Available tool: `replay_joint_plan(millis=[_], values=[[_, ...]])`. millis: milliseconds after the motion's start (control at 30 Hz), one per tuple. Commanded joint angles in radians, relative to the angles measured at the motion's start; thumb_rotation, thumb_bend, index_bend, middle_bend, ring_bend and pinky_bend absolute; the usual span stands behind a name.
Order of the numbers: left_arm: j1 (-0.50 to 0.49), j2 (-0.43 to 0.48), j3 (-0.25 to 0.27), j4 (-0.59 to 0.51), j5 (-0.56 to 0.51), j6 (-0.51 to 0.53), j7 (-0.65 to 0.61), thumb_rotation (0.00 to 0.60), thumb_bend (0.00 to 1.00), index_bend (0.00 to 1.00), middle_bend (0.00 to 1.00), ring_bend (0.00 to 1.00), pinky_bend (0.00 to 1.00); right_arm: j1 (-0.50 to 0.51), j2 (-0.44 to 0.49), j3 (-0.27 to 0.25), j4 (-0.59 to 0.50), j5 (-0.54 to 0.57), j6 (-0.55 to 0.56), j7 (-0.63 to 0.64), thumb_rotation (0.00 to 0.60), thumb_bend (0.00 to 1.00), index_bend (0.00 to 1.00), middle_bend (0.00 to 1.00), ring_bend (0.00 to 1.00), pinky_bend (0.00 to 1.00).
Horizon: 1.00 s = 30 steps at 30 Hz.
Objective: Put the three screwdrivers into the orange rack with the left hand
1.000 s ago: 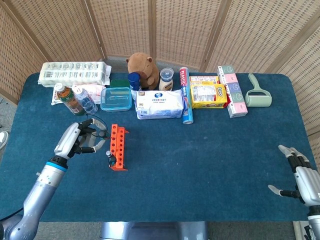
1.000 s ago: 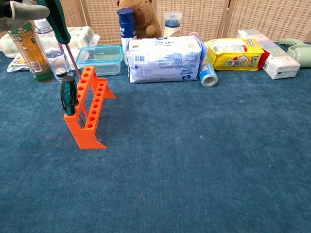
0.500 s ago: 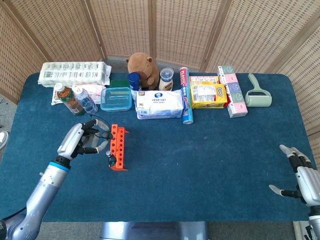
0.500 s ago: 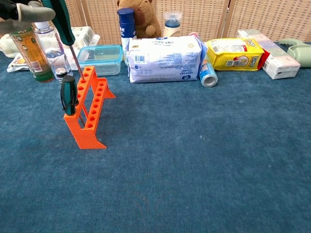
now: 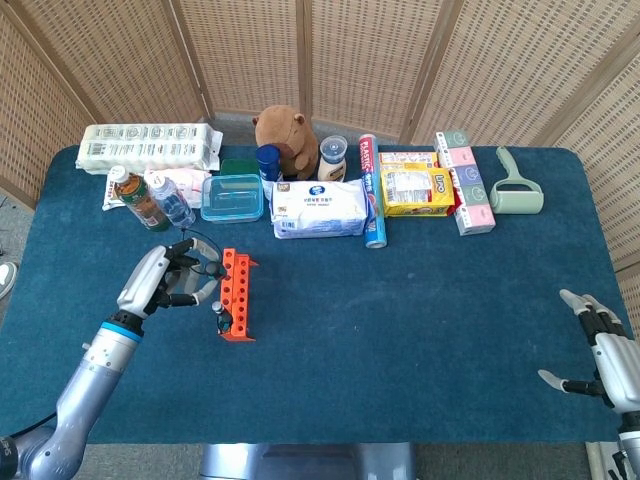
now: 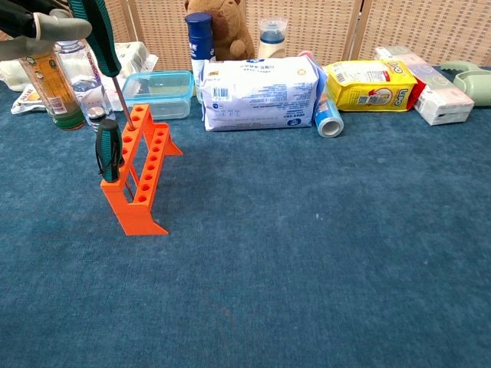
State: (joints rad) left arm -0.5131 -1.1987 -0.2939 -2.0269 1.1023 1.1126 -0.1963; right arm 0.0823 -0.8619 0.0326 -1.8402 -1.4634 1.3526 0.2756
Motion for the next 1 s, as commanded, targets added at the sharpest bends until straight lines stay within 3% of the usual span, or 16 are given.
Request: replay_joint_plan(millis=[33, 467, 1000], values=[[-0.001, -0.005, -0.002, 0.013, -0.007, -0.003, -0.01, 0.6, 0.42, 0.44, 0.8, 0.74, 0.87, 0.0, 0.0, 0.0, 0.0, 0.0, 0.0, 0.001, 0.6, 0.0, 0.0, 0.11, 0.0, 0.0], [-0.015, -0.038, -0.025, 0.146, -0.036, -0.072, -0.149, 0.6, 0.42, 0.44, 0.8, 0.74, 0.87, 0.0, -0.001, 0.001, 0.001, 0.003, 0.0, -0.004, 0.6, 0.0, 0.0, 0.11, 0.0, 0.0], [-0.027, -0.096, -0.006, 0.257, -0.01, -0.12, -0.214, 0.6, 0.42, 0.44, 0.8, 0.74, 0.87, 0.001, -0.002, 0.001, -0.001, 0.004, -0.001, -0.008, 0.6, 0.0, 0.0, 0.12, 0.0, 0.0]])
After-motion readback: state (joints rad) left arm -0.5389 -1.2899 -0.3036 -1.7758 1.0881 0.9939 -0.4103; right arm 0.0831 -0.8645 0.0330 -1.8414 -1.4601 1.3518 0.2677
